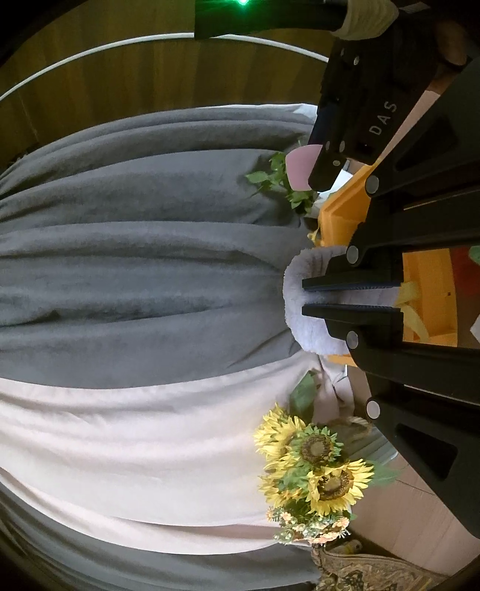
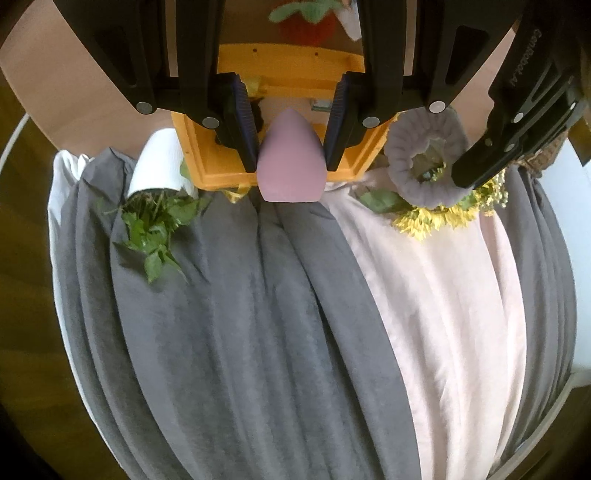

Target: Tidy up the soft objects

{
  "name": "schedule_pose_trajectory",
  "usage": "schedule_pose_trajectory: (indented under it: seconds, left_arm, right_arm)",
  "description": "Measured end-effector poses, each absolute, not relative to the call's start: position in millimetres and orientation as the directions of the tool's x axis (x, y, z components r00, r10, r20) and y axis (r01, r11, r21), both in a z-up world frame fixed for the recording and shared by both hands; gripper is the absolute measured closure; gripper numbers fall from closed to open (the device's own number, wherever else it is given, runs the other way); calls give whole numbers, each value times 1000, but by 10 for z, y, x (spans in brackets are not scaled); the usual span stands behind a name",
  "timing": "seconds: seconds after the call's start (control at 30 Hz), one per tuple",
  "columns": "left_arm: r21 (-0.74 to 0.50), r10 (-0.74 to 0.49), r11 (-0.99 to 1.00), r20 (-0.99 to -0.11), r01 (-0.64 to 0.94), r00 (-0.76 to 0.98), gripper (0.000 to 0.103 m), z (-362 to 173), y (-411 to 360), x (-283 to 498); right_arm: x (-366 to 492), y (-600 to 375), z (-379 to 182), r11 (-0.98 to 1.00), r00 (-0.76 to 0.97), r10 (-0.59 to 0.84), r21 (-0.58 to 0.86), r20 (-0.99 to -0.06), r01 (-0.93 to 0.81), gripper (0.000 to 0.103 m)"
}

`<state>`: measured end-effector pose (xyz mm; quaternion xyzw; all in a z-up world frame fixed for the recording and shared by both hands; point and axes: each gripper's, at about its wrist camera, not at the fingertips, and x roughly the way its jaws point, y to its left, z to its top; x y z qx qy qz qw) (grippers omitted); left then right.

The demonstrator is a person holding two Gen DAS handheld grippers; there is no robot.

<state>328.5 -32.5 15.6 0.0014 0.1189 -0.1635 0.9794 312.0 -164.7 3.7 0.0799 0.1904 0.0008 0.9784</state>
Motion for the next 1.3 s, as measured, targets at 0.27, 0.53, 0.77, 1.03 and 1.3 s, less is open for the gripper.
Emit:
schedule_pose_trajectory:
  seconds: [0.27, 0.53, 0.77, 1.03, 1.3]
  left_arm:
    - [-25, -308, 950, -221, 310, 925, 95, 159, -372, 3503]
    - [-22, -310, 949, -240, 314, 920, 95, 103, -402, 3762]
    - [-30, -312, 948, -292, 318, 904, 95, -52, -439, 4082]
    - [-45, -312, 947, -363, 318, 878, 95, -285, -498, 4392]
    - [-72, -319, 945, -423, 319, 848, 95, -471, -547, 4629]
  right_arm:
    - [3375, -1676, 71, 987, 933, 53, 160, -355, 5, 66]
    - [3615, -1678, 24, 987, 931, 51, 160, -362, 8, 66]
    - [3882, -1691, -103, 986, 916, 49, 163, -399, 18, 66]
    - [4225, -1729, -346, 985, 880, 57, 173, -472, 29, 66]
    - [4454, -1783, -544, 981, 847, 70, 189, -527, 36, 66]
